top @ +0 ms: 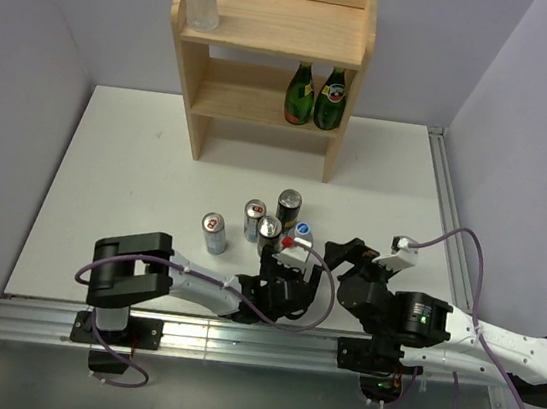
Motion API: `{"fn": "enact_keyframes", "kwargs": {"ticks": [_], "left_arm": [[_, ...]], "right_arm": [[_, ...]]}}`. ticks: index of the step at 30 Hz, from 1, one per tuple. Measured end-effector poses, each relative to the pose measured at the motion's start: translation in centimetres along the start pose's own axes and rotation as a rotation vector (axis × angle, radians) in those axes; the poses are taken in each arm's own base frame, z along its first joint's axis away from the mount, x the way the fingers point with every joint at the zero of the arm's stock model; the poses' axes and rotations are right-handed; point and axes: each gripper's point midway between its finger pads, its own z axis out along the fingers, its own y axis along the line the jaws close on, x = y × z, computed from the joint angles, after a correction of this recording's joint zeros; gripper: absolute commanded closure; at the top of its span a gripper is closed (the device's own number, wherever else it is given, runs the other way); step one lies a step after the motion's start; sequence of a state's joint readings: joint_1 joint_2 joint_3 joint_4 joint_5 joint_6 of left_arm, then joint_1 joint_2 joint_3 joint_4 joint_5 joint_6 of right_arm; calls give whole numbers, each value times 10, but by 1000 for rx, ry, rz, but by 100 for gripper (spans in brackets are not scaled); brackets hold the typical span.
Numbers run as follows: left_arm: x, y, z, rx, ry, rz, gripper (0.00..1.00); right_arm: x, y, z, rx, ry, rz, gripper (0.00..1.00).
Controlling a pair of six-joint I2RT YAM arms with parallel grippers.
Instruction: Place and organize the beverage onto the shelf
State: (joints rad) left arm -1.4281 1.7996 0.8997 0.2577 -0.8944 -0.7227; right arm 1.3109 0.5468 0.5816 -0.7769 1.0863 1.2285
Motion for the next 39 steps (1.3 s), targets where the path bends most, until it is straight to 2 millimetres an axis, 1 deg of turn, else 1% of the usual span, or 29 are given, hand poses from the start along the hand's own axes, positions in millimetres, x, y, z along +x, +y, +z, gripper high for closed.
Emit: {"fn": "enact_keyframes", "kwargs": {"ticks": [7, 11, 17, 20, 21, 23, 24, 25, 26, 27, 31, 33, 36, 39], "left_arm": [[-4, 3, 27, -40, -46, -22, 1], [-6, 8, 38, -61, -70, -26, 1], [-13, 8, 50, -75, -112, -26, 2], [-17, 9, 56, -85, -130, -24, 11], [-18, 10, 58, -87, -136, -25, 25], [-20, 14, 62, -101, -147, -20, 40], [-21, 14, 65, -101, -151, -20, 49], [-22, 16, 67, -110, -155, -13, 68], [-23, 16, 68, -110, -160, -18, 81], [-25, 17, 70, -116, -163, -17, 100], [-26, 22, 74, -130, -162, -10, 100], [-26, 21, 72, -130, -157, -3, 100], [-22, 21, 57, -132, -101, 45, 100], [-16, 18, 31, -117, -4, 134, 100]], "right_arm": [[3, 2, 0, -15, 11, -24, 0], [7, 2, 1, -24, 15, -30, 0], [14, -1, 3, -30, 25, -40, 0], [16, -2, 3, -31, 28, -46, 0], [17, -2, 3, -31, 31, -49, 0], [17, -2, 3, -31, 32, -48, 0], [17, -2, 3, -33, 32, -46, 0], [17, -2, 3, -34, 31, -43, 0], [17, -3, 3, -35, 31, -41, 0], [18, -4, 3, -36, 30, -39, 0], [20, -7, 3, -39, 36, -36, 0], [19, -7, 3, -40, 35, -37, 0], [19, -7, 3, -40, 34, -35, 0], [16, -7, 4, -36, 18, -25, 0]]}}
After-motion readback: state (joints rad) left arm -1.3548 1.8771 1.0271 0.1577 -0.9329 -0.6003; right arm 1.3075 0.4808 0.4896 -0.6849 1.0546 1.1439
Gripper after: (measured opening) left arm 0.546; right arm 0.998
